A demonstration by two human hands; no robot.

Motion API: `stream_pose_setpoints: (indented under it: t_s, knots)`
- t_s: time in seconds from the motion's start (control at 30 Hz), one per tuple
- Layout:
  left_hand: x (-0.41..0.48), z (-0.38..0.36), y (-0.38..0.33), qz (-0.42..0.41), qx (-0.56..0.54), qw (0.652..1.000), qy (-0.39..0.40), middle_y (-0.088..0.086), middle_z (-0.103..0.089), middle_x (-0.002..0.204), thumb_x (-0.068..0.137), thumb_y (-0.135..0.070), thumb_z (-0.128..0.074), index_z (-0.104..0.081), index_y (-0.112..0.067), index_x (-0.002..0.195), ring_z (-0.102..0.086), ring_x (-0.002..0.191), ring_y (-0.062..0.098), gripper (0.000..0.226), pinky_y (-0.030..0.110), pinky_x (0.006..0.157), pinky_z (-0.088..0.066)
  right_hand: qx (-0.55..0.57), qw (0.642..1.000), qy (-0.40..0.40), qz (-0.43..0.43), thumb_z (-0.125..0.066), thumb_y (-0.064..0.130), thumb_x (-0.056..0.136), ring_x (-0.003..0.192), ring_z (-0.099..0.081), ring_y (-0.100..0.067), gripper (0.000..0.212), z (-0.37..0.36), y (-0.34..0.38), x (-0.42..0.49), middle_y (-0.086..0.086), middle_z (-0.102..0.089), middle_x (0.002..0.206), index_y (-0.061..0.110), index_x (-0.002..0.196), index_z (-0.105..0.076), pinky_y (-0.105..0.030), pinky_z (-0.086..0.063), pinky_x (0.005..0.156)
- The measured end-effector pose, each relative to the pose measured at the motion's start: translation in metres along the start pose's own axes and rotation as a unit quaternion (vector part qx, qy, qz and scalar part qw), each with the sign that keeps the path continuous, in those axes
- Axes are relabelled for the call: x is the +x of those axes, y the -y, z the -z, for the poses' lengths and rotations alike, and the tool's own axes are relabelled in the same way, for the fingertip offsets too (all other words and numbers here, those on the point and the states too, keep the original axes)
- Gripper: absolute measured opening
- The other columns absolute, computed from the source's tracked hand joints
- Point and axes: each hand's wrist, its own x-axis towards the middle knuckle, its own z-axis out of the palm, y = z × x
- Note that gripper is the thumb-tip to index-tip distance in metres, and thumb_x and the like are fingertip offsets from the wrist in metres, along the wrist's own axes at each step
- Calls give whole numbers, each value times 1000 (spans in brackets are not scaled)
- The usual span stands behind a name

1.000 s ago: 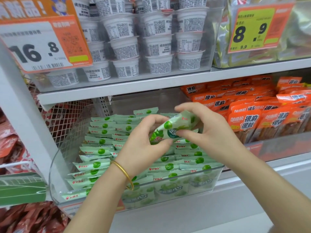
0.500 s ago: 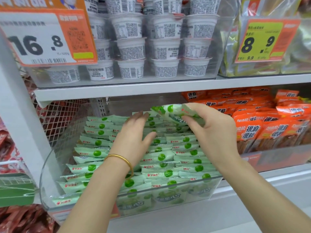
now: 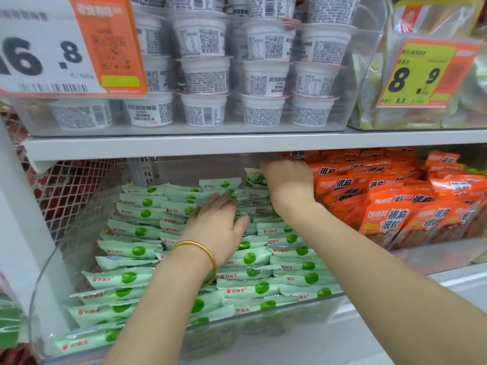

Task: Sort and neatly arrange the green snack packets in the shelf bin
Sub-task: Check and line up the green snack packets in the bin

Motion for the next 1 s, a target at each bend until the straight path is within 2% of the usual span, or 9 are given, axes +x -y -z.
stream_pose_setpoints:
  t_s: [0.1,0.17,0.27,0.33,0.4,0.47,0.57,0.7,1.0]
  knots:
    - [1,-1,-1,-3,-8,1000,7,2,-13,158,100,-41,-31,-25,-16,147,-4,145,15,54,37,118,-8,4,1000,31,-2,-48,-9,84,106,-58,-31,36,-13,7,6,-11,-64,112,10,112,-59,-33,-40,74]
    - [2,-1,1,-2,-11,1000,7,3,-14,157,99,-40,-33,-25,-16,147,-5,145,15,54,36,118,-9,35,998,55,-16,-46,-9,84,114,-52,-32,40,-19,7,7,-13,-59,120,7,120,-54,-34,-43,84]
    - [2,-1,4,3,-11,1000,0,3,-14,157,99,-39,-36,-26,-15,147,-6,145,15,54,36,118,-10,106,993,40,-36,-49,-11,80,124,-42,-30,55,-15,2,-9,-13,-50,131,6,132,-42,-31,-37,95]
    - [3,-1,5,8,-12,1000,0,2,-13,157,99,-38,-36,-26,-16,147,-5,145,15,54,36,118,-10,158,987,14,-30,-47,-7,82,128,-39,-28,56,-17,0,-28,-11,-46,137,8,135,-42,-30,-34,99]
    - [4,-1,6,15,-5,1000,4,2,-12,158,99,-36,-35,-25,-16,147,-4,145,14,53,38,118,-10,174,984,35,9,-43,11,94,139,-27,-26,51,-25,2,-41,-9,-33,151,11,144,-33,-31,-25,111]
    - [5,-2,7,24,10,1000,7,1,-12,158,99,-35,-34,-24,-17,147,-3,145,14,52,39,118,-8,183,978,96,12,-32,39,100,145,-12,-23,56,-34,5,-39,-3,-15,158,16,149,-20,-33,-12,117]
    - [5,-3,8,38,27,999,12,0,-9,158,100,-35,-30,-19,-18,148,-1,145,13,52,40,117,-3,181,969,170,7,-18,60,95,146,0,-19,69,-42,7,-21,2,0,160,21,151,-9,-36,-2,117]
    - [5,-3,8,47,33,998,25,-2,-4,159,100,-38,-26,-15,-19,150,2,145,12,54,40,116,-1,170,958,229,7,-9,66,91,146,5,-18,76,-48,10,-6,3,5,159,21,152,-3,-38,1,118]
    - [-3,-4,7,55,61,996,36,0,3,159,99,-45,-19,-8,-21,151,7,145,13,58,46,116,2,160,960,228,-2,-8,67,90,146,1,-19,76,-54,9,-1,3,0,159,22,152,-6,-39,-1,118]
